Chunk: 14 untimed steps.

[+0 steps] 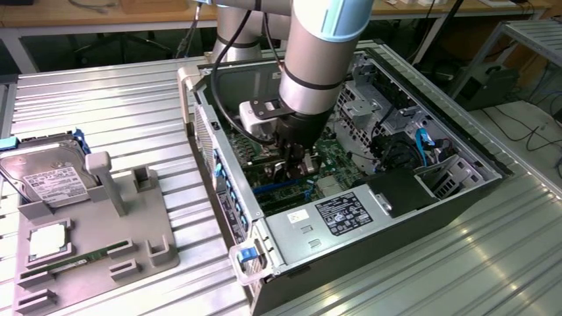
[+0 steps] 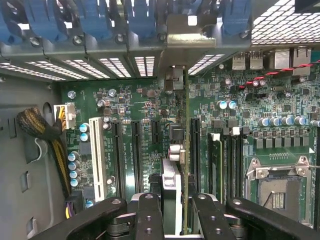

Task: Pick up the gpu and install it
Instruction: 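Insert the gpu into the slot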

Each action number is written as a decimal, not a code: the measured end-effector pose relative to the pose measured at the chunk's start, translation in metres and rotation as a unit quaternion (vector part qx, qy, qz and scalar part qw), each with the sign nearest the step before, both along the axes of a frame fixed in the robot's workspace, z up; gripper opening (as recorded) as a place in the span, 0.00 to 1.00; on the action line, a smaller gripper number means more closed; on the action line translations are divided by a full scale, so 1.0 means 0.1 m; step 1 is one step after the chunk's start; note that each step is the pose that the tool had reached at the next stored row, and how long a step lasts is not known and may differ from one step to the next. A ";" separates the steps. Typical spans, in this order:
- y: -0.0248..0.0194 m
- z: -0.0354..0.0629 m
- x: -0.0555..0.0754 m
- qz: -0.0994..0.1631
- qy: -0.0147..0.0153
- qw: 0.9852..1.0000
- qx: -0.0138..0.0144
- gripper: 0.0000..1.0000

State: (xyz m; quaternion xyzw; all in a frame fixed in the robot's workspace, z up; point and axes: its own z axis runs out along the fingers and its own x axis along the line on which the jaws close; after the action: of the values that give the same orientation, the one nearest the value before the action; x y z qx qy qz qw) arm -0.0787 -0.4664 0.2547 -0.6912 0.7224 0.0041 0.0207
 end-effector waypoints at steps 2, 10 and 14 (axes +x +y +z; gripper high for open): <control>0.003 -0.005 0.00 0.000 0.000 1.000 0.000 0.28; 0.036 -0.017 0.00 0.005 0.000 1.000 0.000 0.28; 0.036 -0.017 0.00 0.006 0.000 1.000 0.000 0.28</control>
State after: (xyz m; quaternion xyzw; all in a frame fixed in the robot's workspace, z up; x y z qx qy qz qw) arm -0.0790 -0.4628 0.2530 -0.6952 0.7185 0.0042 0.0208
